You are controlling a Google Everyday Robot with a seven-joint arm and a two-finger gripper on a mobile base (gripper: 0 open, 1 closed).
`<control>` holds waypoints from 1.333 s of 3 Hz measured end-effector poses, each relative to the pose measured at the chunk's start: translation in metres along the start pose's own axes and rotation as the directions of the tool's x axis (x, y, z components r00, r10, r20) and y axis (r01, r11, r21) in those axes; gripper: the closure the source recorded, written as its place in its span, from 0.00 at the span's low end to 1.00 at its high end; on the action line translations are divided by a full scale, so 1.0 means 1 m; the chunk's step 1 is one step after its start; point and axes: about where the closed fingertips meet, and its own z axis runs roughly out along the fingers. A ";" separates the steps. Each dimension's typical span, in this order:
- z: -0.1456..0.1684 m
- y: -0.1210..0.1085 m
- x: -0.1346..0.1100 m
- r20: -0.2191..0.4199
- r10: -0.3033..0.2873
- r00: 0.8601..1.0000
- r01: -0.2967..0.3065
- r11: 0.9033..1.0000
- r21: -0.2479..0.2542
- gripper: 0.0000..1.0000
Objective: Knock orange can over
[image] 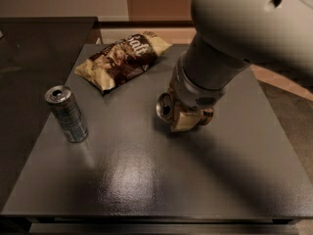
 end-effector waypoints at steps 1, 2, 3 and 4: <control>0.002 0.007 0.011 -0.109 -0.036 0.993 0.038 0.999 0.012 0.59; 0.011 0.015 0.018 -0.179 -0.068 0.981 0.068 0.998 -0.003 0.36; 0.024 0.021 0.023 -0.221 -0.097 0.970 0.091 0.995 -0.039 0.12; 0.032 0.027 0.027 -0.243 -0.131 0.961 0.119 0.991 -0.067 0.00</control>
Offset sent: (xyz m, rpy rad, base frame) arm -0.0096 -0.0229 -0.0360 -0.2854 -0.0367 0.0106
